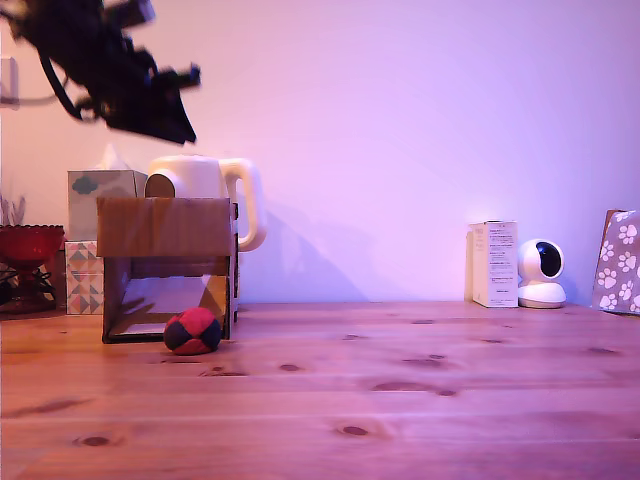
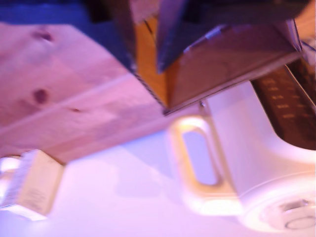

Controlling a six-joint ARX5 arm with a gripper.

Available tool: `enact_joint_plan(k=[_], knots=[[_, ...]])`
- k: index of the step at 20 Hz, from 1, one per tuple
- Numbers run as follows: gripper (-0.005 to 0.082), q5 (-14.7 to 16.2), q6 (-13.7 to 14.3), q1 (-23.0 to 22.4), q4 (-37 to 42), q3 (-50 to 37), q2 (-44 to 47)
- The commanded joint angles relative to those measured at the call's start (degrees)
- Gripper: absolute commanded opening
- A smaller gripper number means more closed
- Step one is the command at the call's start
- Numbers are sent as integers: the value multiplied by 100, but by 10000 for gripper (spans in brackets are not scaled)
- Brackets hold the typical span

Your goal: Drop the footbag into the cardboard dice tower

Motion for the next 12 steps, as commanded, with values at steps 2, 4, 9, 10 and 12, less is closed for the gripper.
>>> enact_joint_plan(k=[2, 4, 9, 10, 12], knots=[[-24, 175, -20, -48, -466, -20, 7], [-24, 310, -20, -63, -767, -20, 7], [-24, 455, -20, -157, -1152, -22, 7], [-24, 472, -20, -179, -1207, -28, 7], [-24, 483, -22, -186, -1228, -116, -17]])
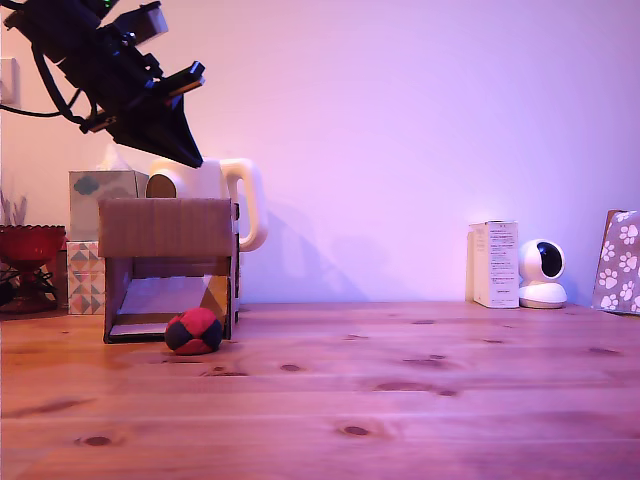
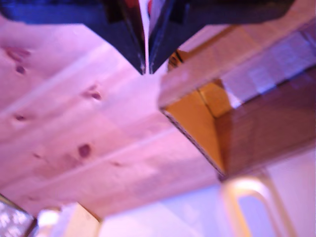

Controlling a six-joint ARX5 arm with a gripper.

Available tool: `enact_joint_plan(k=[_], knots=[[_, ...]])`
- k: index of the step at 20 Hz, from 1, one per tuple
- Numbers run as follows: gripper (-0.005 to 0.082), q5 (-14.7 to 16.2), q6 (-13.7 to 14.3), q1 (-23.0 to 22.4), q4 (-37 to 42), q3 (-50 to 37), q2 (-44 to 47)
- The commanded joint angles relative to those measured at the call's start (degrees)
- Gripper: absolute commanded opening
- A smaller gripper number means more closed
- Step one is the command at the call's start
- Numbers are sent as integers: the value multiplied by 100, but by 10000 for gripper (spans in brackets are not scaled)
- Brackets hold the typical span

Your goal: Drop the footbag into the cardboard dice tower

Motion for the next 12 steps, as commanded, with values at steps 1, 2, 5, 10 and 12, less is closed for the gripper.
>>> enact_joint_plan(k=[1, 2, 5, 10, 12], knots=[[-24, 22, -24, -13, 44, -232, -46], [-24, 22, -24, -13, 127, -389, -125], [-24, 20, -59, -13, 546, -1062, -518], [-24, 17, -372, 59, 1622, -2610, -1569], [-24, 7, -479, 125, 2028, -3209, -2022]])
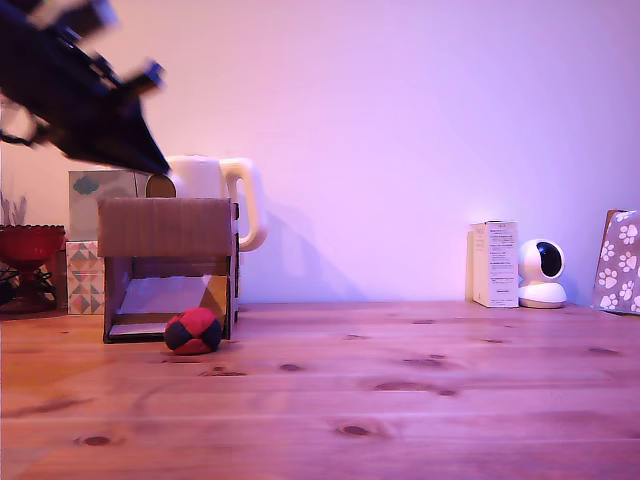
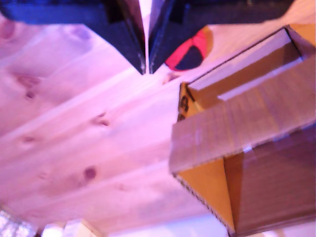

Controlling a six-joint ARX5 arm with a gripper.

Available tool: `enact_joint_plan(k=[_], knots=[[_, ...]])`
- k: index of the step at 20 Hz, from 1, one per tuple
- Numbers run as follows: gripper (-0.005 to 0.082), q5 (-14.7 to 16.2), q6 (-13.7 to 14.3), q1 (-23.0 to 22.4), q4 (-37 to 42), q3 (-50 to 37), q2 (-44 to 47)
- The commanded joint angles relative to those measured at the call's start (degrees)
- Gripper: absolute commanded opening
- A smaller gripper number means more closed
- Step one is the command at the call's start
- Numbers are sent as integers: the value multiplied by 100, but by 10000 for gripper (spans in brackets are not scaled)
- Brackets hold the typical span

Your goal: Drop the footbag into the cardboard dice tower

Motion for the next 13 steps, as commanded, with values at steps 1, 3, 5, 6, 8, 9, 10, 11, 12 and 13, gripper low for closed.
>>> enact_joint_plan(k=[1, 3, 5, 6, 8, 9, 10, 11, 12, 13], knots=[[-24, -35, -92, 105, 256, -472, -245], [-24, -48, -295, 247, 459, -990, -699], [-24, -107, -332, 352, 605, -1504, -1207], [-24, -142, -363, 380, 673, -1753, -1475], [-24, -197, -492, 431, 691, -2225, -2013], [-24, -223, -560, 446, 688, -2452, -2293], [-24, -286, -656, 444, 664, -2664, -2577], [-24, -337, -767, 444, 619, -2861, -2879], [-24, -415, -802, 444, 479, -3008, -3174], [-24, -518, -802, 444, 240, -3102, -3456]])
